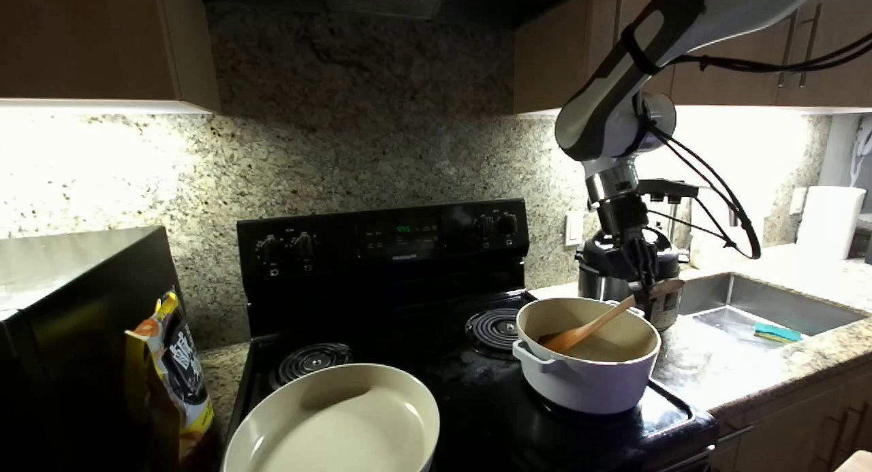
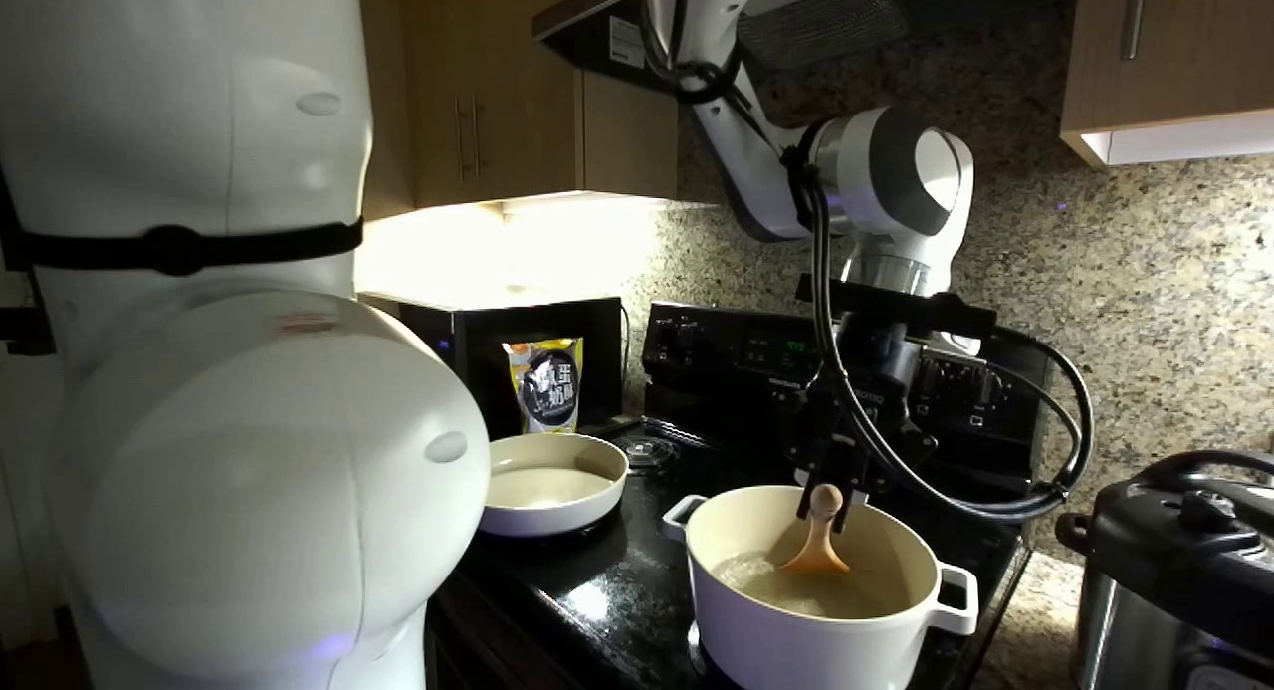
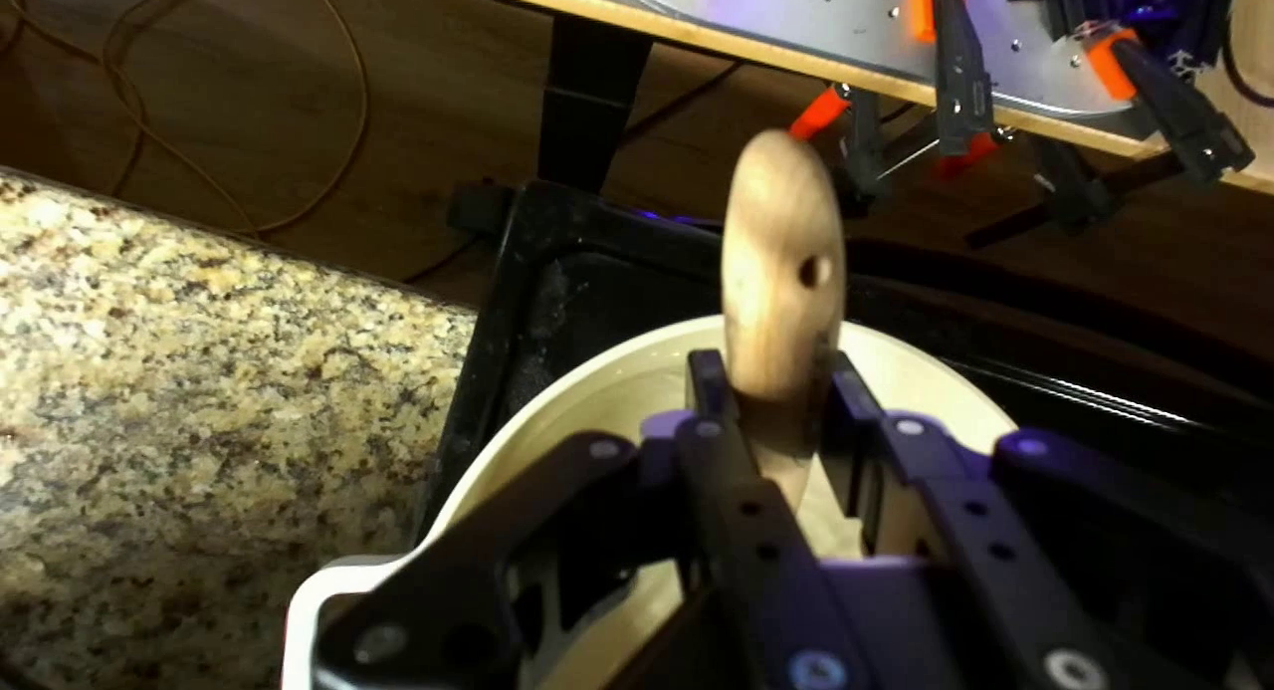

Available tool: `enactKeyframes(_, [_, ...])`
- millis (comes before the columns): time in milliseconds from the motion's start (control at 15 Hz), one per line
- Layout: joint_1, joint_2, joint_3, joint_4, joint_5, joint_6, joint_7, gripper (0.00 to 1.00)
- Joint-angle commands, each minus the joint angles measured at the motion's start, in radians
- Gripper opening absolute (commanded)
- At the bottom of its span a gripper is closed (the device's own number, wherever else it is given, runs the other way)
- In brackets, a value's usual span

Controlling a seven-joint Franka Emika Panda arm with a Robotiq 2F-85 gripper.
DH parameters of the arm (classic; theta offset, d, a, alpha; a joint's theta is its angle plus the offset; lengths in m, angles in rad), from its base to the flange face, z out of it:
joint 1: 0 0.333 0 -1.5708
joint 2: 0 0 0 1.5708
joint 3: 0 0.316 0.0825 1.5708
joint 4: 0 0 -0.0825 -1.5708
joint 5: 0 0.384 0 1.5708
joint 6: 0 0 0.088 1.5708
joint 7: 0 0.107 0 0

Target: Hold the wooden spoon and stir inside the pot.

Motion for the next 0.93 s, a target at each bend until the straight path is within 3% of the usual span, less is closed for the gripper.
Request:
enactKeyframes(0, [-0.017,0.008,-0.001,-0.016,-0.043,-0.024,0.015,0.08])
enactKeyframes(467, [-0.004,0.024,0.017,-0.023,-0.142,-0.154,-0.025,0.08])
enactKeyframes(867, [0.013,0.048,0.047,0.006,-0.076,-0.139,-0.088,0.08])
